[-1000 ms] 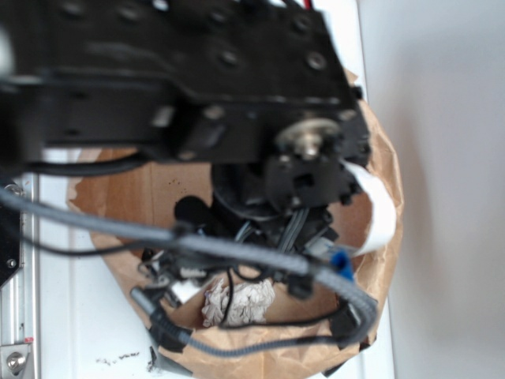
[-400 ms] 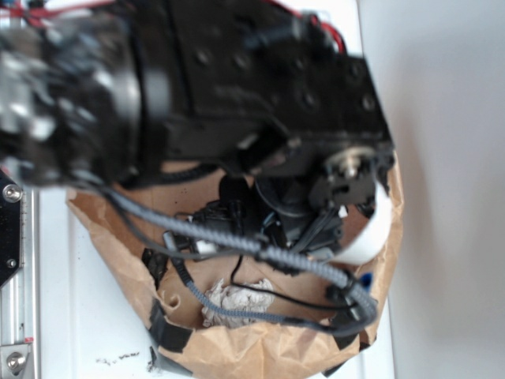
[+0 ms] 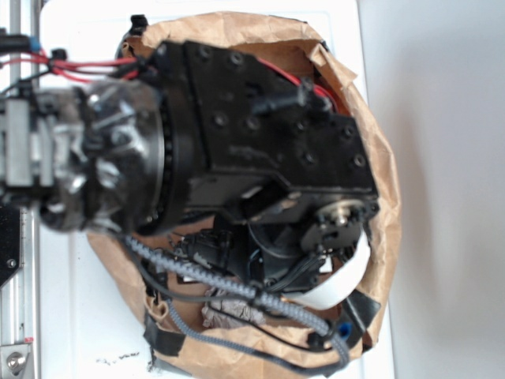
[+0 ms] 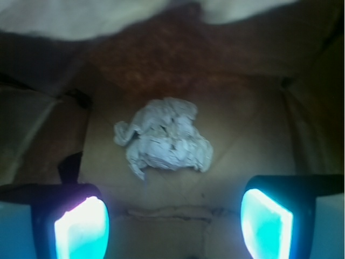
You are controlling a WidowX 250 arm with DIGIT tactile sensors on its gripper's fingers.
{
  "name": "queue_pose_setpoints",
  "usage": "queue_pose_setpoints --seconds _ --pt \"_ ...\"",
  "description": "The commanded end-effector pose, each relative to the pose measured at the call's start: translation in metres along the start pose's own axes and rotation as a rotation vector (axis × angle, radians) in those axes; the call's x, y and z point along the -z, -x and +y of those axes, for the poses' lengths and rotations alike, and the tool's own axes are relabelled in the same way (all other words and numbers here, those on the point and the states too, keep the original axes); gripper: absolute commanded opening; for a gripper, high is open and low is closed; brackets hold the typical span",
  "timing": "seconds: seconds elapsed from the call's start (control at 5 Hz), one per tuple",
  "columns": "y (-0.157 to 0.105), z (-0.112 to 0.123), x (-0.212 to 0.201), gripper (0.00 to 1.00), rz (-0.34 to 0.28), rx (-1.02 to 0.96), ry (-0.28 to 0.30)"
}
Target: Grab the white paper.
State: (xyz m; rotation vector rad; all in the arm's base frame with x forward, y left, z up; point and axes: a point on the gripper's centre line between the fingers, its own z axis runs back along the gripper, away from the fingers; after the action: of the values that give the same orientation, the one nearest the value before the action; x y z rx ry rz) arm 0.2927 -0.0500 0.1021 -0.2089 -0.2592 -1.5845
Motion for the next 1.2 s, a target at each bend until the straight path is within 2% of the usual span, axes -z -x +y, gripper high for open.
queue_pose_setpoints --seconds 0.0,0.6,0.8,1.0 --pt "-0.024 -0.021 -0.027 1.00 -0.073 0.102 -0.039" --pt "-0.024 -0.021 -0.027 1.00 -0.073 0.102 -0.039" --pt "-0.020 -0.022 -0.016 1.00 -0.106 0.057 -0.230" --pt "-0.025 -0.014 -0.005 1.00 -0.118 0.067 -0.299"
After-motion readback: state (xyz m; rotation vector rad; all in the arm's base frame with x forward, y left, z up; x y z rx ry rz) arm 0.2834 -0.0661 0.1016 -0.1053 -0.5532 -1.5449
